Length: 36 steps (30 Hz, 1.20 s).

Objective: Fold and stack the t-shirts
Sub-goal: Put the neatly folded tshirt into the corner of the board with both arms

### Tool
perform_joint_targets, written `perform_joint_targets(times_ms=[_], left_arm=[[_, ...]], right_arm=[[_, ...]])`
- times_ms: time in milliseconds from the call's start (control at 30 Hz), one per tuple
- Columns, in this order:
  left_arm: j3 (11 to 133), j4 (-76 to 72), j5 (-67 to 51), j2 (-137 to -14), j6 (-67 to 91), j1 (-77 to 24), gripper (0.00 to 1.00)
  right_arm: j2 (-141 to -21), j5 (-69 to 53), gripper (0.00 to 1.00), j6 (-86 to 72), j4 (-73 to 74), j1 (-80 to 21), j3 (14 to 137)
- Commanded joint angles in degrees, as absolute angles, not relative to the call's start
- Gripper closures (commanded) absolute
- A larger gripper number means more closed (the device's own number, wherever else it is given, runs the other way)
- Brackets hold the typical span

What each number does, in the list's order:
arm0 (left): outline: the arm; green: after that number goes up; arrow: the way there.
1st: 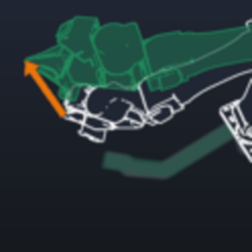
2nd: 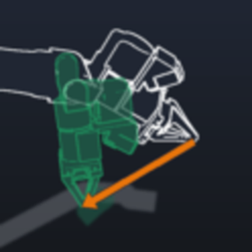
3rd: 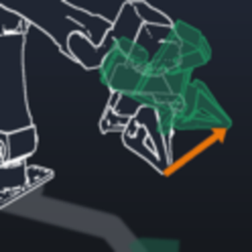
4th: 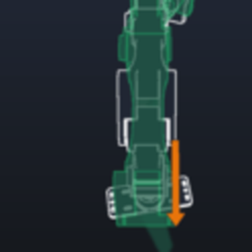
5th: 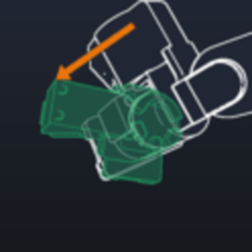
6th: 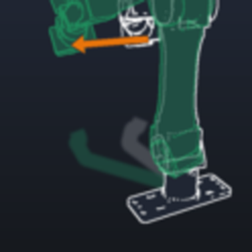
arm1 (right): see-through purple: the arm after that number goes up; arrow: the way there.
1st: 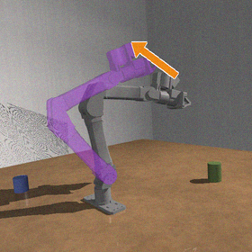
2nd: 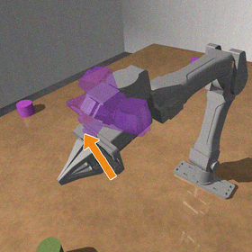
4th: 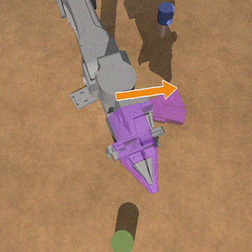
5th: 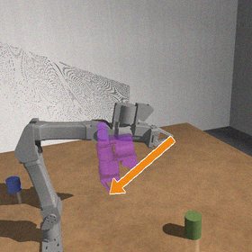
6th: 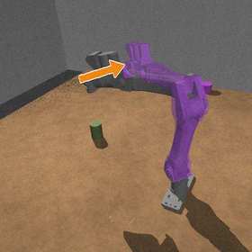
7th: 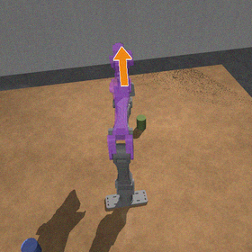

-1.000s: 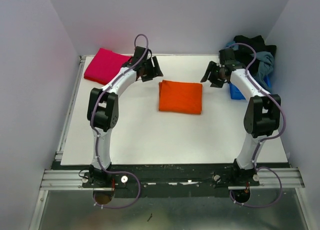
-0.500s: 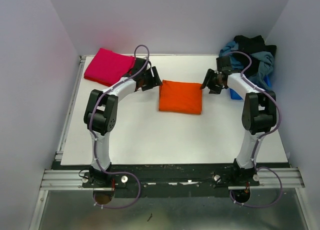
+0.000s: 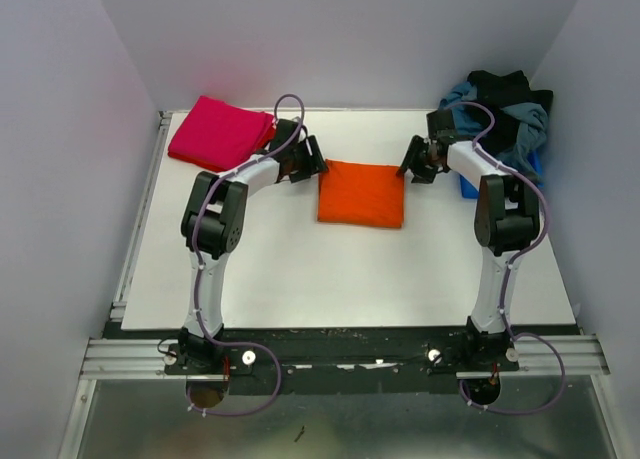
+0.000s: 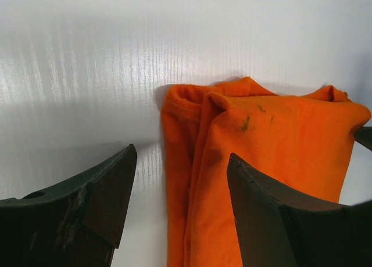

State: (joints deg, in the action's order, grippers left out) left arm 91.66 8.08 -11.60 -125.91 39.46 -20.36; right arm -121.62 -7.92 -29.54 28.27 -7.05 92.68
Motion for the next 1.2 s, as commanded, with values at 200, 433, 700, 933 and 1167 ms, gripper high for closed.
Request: perform_joint_targets(times_ms=[200,433,700,933,1167], left_arm=[[97.11,21.69,19.12,-119.71,23.48,-20.04,0.32],[101.5,27.5,42.34,-123.74,9.77,-19.95,0.42],[96.68,23.21,49.74,-125.68,2.73,-19.95,0.46],[99.75,26.36,49.66,-129.37,1.85,-19.6,0.46],[102.48,29.09,49.04,-132.71,2.11,-19.07,0.48]], right_arm=[[-115.85,-8.88,0.4,-29.71,24.88,-6.77,89.57],[-113.82,-10.02,0.4,-29.97,24.08,-6.77,88.86],[-113.29,-11.86,0.4,-30.41,23.29,-6.77,88.51],[-113.03,-12.57,0.4,-30.5,22.85,-6.77,87.72],[-112.76,-12.74,0.4,-30.5,22.59,-6.68,87.19]])
